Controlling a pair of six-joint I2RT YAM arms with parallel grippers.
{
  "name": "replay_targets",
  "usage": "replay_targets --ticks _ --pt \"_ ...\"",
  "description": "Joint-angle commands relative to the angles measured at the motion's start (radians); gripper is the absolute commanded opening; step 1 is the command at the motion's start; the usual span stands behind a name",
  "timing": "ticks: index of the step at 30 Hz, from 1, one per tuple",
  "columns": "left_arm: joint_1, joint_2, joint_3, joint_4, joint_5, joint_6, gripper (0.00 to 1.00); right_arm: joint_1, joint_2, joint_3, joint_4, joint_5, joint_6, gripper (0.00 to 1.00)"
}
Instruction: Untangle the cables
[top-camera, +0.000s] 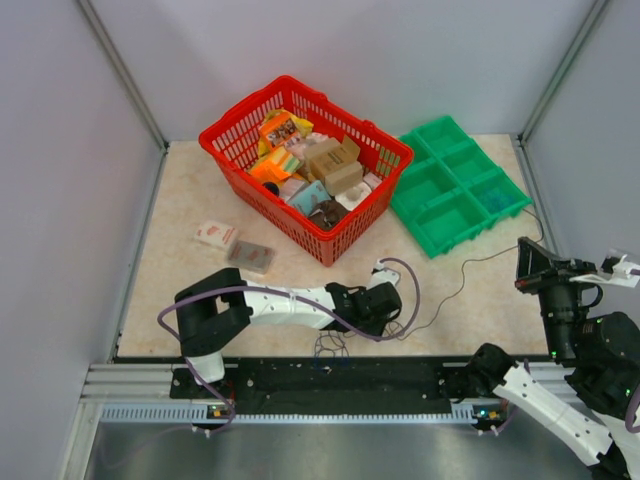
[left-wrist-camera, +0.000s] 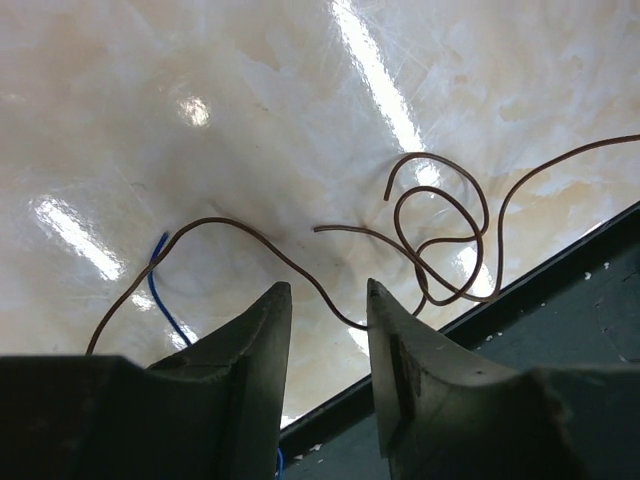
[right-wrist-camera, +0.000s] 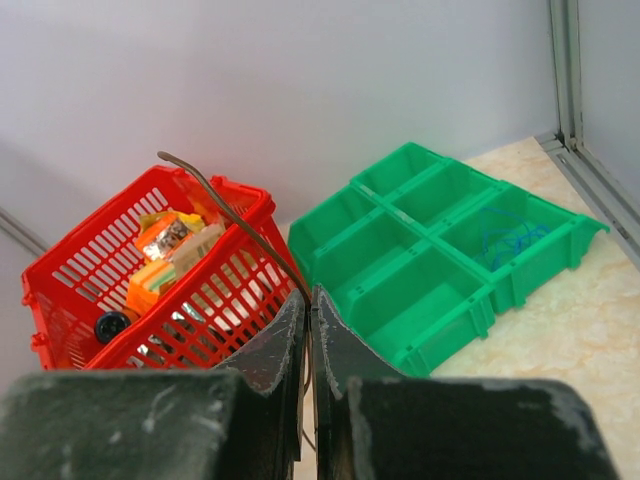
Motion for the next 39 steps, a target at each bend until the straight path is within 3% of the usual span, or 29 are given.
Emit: replay_targets --ticks 1,5,9,14,19,29,35,39 --pt "-0.005 0.005 0.027 0.017 -0.025 -0.043 0.37 -0.001 -0.008 -0.002 0.006 -0.021 0.014 0.00" --pt "-0.007 -0.022 0.006 0.042 -0.047 -0.040 0.16 -0.002 -0.010 -0.002 0.004 -0.019 0.014 0.00" --pt "-0.007 -0.111 -0.032 0.002 -0.158 -0.046 0.00 -0.001 -0.015 -0.002 0.003 -0.009 0.009 0.00" --pt "-0.007 -0.289 -0.107 -0.151 -0.414 -0.101 0.00 -0.002 -0.030 0.018 0.004 0.030 -0.034 0.00" --pt "0.000 -0.499 -0.213 -0.221 -0.562 -0.137 0.00 -0.001 -0.056 0.062 0.003 0.094 -0.113 0.00" --pt "0.020 -0.641 -0.377 -0.263 -0.651 -0.209 0.00 -0.002 -0.094 0.199 0.012 0.192 -0.328 0.00" --pt "0.021 -0.638 -0.414 -0.231 -0.651 -0.226 0.00 -0.002 -0.094 0.199 0.012 0.179 -0.302 0.00" --pt "0.021 -0.619 -0.424 -0.205 -0.650 -0.221 0.00 -0.002 -0.062 0.159 0.010 0.114 -0.195 0.00"
